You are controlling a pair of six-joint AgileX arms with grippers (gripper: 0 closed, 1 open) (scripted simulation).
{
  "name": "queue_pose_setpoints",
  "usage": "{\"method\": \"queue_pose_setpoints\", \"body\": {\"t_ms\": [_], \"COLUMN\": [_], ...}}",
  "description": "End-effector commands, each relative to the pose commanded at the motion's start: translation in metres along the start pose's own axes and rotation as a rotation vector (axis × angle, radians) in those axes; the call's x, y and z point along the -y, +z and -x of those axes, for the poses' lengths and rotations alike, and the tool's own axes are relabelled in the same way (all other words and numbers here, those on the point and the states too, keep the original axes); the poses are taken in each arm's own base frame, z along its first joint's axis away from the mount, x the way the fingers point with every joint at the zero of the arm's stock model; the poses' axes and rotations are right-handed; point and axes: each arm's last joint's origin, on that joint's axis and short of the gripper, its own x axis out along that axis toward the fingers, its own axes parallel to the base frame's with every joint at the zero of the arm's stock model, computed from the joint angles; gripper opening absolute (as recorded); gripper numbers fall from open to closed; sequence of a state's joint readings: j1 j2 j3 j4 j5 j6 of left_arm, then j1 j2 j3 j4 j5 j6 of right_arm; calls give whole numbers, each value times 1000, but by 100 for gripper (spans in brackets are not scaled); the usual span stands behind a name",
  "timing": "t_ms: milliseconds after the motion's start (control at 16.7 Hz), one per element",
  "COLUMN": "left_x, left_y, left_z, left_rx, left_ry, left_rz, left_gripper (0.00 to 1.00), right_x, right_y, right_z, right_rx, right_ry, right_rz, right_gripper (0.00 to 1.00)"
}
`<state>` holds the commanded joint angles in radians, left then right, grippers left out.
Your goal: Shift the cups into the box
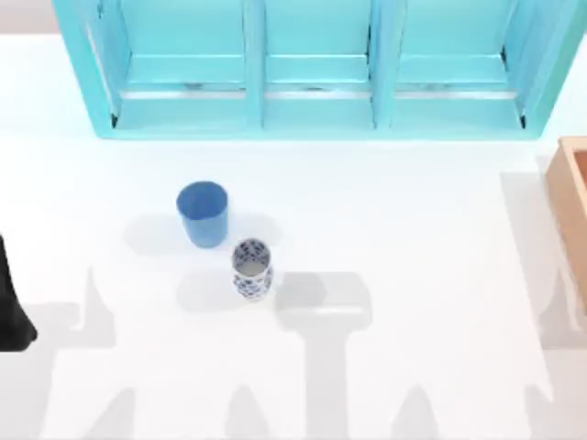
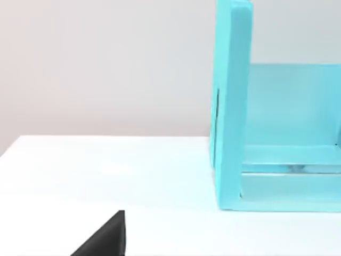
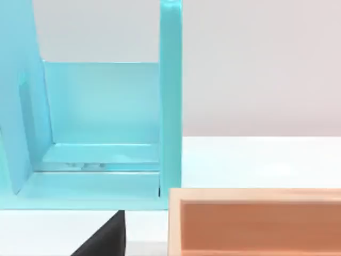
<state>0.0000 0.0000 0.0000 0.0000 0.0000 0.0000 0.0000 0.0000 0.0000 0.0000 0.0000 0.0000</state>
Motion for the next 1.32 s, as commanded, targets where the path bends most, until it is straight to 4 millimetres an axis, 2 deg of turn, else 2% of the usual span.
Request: {"method": "queue_pose_setpoints", "body": {"t_ms": [180, 360, 600, 780, 960, 1080, 1200, 1320], "left_x": [0, 0, 0, 0, 0, 0, 0, 0], "left_y": [0, 0, 0, 0, 0, 0, 0, 0], "left_z": [0, 0, 0, 0, 0, 0, 0, 0], "left_rx": [0, 0, 0, 0, 0, 0, 0, 0], "left_ry": [0, 0, 0, 0, 0, 0, 0, 0], "left_rz": [0, 0, 0, 0, 0, 0, 0, 0], "left_gripper": [100, 100, 100, 100, 100, 100, 100, 100], "right_x": [0, -3, -13, -29, -56, -82, -117, -157], "right_y": [2, 20, 70, 117, 161, 184, 199, 204], "right_z": [0, -1, -10, -32, -68, -98, -129, -158], "right_rx": [-5, -52, -188, -335, -510, -635, -761, -882], "right_ry": [3, 26, 84, 132, 170, 185, 190, 184], "right_rz": [-3, -32, -104, -164, -213, -233, -241, -236], "right_gripper": [100, 100, 100, 100, 100, 100, 100, 100]}}
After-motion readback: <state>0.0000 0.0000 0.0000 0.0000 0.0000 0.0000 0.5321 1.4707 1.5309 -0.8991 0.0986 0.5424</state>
